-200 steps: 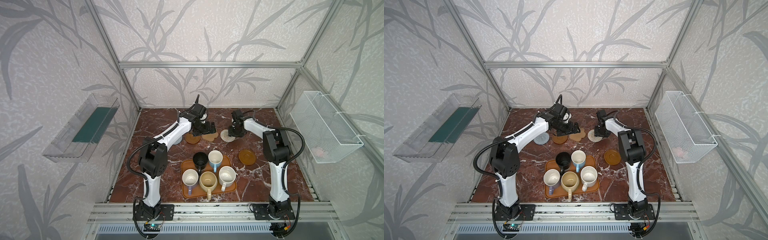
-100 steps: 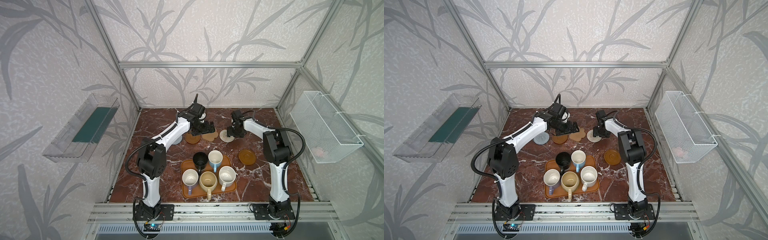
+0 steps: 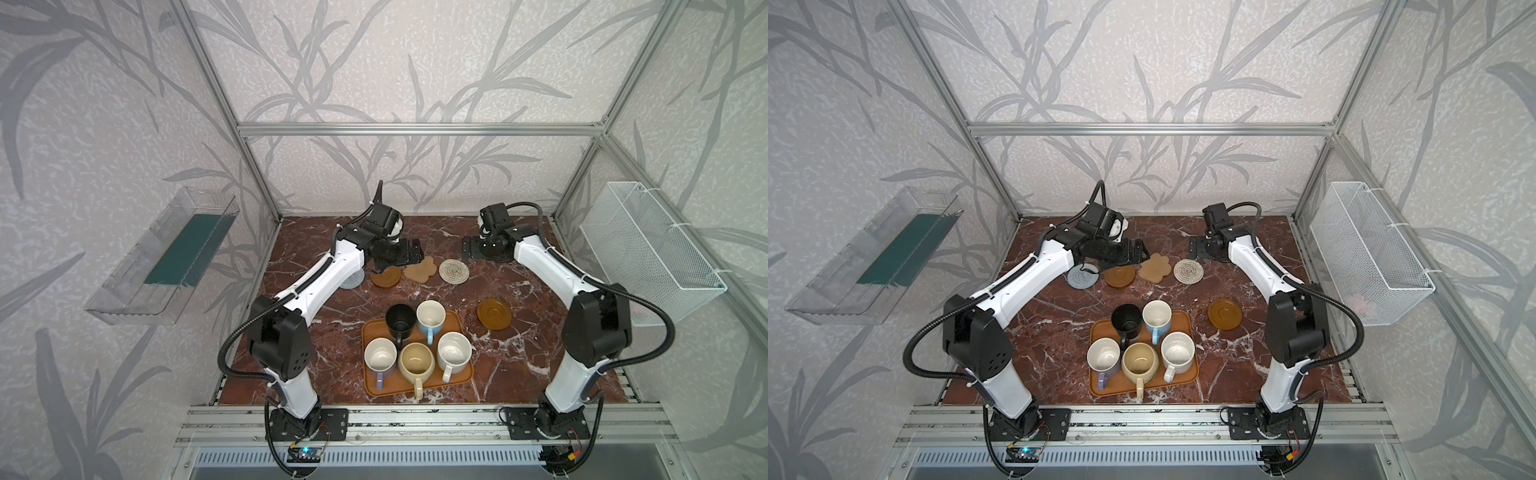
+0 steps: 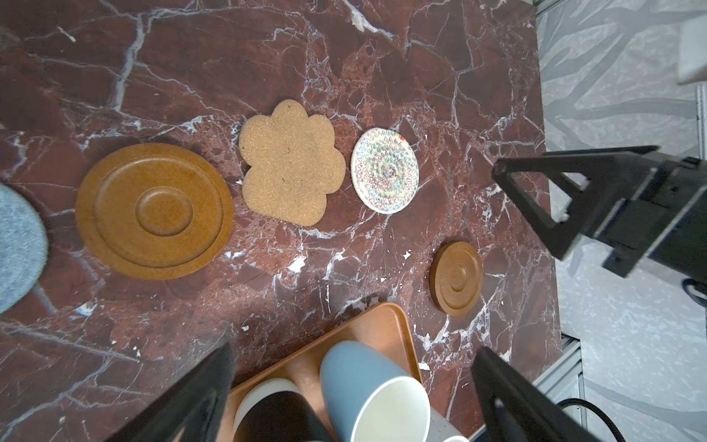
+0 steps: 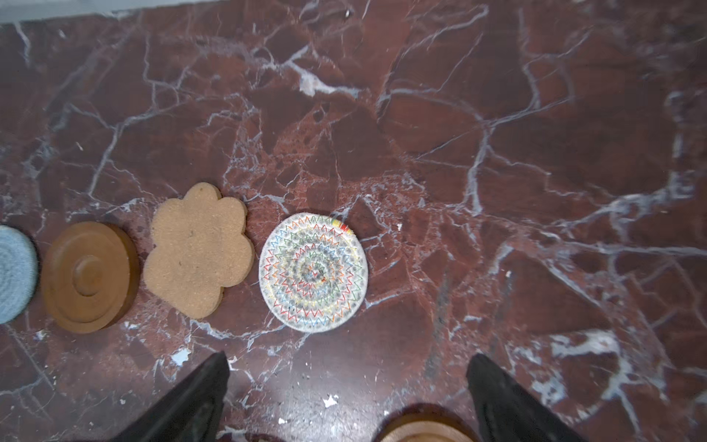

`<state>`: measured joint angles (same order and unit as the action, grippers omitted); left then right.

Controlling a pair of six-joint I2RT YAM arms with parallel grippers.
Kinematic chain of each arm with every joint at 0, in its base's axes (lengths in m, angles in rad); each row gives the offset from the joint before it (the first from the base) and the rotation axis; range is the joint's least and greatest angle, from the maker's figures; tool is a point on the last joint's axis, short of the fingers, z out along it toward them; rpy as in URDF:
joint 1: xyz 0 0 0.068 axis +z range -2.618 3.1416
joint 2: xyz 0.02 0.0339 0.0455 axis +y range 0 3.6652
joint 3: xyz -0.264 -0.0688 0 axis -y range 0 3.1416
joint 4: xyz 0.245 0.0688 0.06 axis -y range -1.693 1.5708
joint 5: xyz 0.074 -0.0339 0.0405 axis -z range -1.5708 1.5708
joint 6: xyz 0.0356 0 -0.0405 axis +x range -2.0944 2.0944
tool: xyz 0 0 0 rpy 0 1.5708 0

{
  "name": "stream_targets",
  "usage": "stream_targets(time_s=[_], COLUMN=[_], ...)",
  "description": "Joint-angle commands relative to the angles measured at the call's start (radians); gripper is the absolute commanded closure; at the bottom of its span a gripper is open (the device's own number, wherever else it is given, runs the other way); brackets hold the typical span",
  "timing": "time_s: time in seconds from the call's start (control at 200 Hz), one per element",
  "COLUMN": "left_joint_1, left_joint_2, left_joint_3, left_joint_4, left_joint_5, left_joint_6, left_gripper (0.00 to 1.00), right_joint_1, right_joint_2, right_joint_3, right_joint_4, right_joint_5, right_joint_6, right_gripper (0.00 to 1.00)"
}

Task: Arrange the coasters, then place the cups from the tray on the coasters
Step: 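Raise the right gripper and move it over the small wooden coaster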

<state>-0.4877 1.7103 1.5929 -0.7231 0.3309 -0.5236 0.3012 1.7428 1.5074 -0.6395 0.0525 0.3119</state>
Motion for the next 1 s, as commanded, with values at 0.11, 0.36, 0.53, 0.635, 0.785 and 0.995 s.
stream_targets(time_s=[0.11,0.36,0.53,0.635,0.785,0.995], left_joint_1=[0.003,-0.011,-0.040,-0.057,-0.094,-0.145], left_joint_2=[-0.146,-0.260,-0.304,-0.316,-0.304,-0.269], left_joint_3=[-0.119,-0.225,-0.246,-0.255,-0.257,-0.257], left_joint_4=[0.031,0.103,0.093,0.088,0.077,0.099], left_joint_5=[-0.006,0.127,0.156,0.164,0.145,0.109], left_joint_6=[-0.032,-0.049,-0.029,-0.027,-0.016,-0.046], left_gripper=[0.01,0.01,0.01,0.01,0.01,0.03], right_joint_1=[0.006,0.003,-0.013,-0.024,-0.050,-0.128], right_joint_2=[-0.248,-0.537,-0.637,-0.646,-0.647,-0.612], right_joint_3=[-0.151,-0.377,-0.473,-0.520,-0.601,-0.677], right_joint_4=[-0.033,0.049,0.017,-0.007,-0.015,0.001], right_joint_5=[0.018,0.026,-0.038,-0.069,-0.082,-0.127], right_joint_6=[-0.051,-0.055,-0.053,-0.034,-0.020,0.022], right_gripper=[0.01,0.01,0.01,0.01,0.01,0.01])
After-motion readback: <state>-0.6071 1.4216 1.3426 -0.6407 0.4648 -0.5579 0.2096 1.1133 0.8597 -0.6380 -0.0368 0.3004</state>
